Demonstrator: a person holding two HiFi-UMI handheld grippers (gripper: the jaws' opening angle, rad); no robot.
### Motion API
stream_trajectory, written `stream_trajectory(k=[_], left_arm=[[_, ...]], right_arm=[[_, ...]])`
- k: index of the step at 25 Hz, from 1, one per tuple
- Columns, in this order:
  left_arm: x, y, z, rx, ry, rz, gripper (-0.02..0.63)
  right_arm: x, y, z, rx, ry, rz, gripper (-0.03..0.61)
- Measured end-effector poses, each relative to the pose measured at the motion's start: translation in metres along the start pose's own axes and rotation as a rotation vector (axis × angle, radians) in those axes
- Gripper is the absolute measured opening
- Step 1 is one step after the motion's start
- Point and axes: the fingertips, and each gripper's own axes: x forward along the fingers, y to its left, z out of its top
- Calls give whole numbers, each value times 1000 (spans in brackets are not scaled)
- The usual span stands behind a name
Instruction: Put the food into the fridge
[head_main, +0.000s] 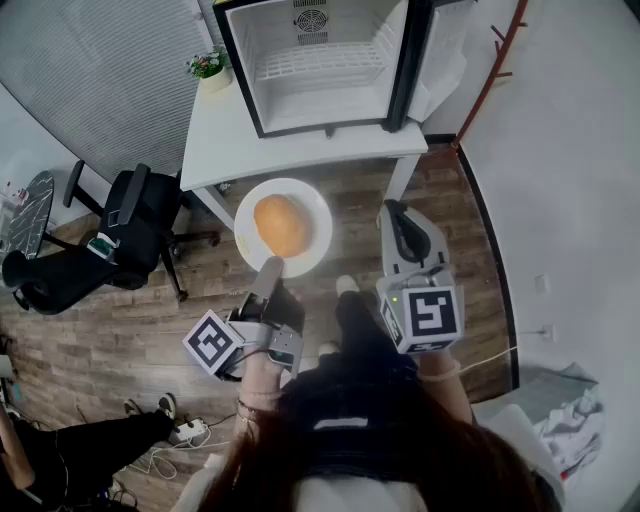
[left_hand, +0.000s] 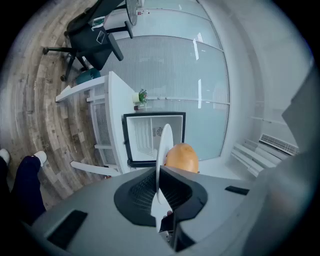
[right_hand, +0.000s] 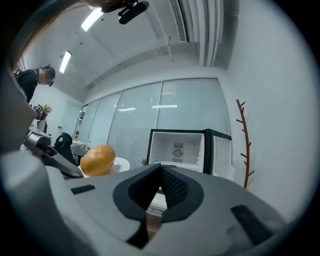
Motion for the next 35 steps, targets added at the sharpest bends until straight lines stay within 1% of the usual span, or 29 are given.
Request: stream_trajectory(k=[5, 18, 35], left_arm=[[14, 1, 0, -6, 12, 3, 12], [61, 4, 16, -7, 25, 29, 12], [142, 4, 44, 9, 18, 40, 12]], right_arm=[[10, -7, -2, 2, -4, 0, 0], [55, -27, -9, 31, 4, -14, 0], [125, -64, -15, 6, 4, -14, 0]])
